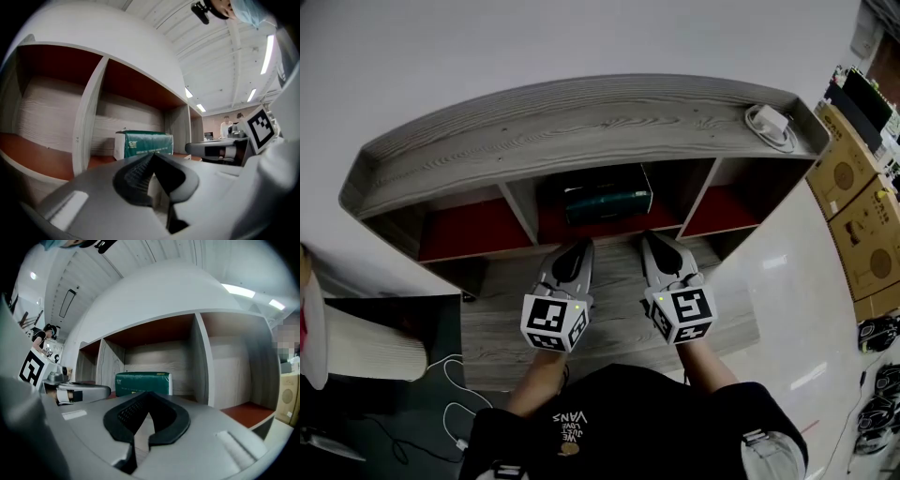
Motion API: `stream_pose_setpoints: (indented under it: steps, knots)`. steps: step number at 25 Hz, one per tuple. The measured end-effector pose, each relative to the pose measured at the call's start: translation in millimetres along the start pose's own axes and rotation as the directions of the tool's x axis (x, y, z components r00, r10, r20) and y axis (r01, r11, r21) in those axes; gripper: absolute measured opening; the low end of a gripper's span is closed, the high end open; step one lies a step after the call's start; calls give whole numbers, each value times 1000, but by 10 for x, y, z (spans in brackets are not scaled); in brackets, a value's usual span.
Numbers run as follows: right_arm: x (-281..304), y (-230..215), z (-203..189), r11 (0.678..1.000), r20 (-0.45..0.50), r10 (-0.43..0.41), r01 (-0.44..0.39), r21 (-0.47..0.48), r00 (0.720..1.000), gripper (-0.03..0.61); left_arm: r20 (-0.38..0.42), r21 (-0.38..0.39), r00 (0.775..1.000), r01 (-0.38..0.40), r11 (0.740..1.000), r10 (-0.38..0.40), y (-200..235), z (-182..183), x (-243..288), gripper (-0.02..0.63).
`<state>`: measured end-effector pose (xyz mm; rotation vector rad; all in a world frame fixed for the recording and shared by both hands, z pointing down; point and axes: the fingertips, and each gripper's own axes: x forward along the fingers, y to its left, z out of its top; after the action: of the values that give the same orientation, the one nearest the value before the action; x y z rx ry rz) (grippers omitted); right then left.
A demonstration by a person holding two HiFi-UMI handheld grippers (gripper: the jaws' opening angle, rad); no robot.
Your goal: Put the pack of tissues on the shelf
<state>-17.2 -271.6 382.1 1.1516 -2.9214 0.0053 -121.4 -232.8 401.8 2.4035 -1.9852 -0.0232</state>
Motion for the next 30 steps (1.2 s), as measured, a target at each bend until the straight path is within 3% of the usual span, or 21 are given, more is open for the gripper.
stream_pose_setpoints:
  steps: [14,30]
  knots:
    - [-367,192,-212,994,-11,-100,101,41,995,5,-15,-10,992,125,992,-125,-158,-186,-270,52]
    - [-789,379,-583,967,-47,-245,248,56,968,5,-50,-36,969,242,970,-243,-212,-507,-574,52]
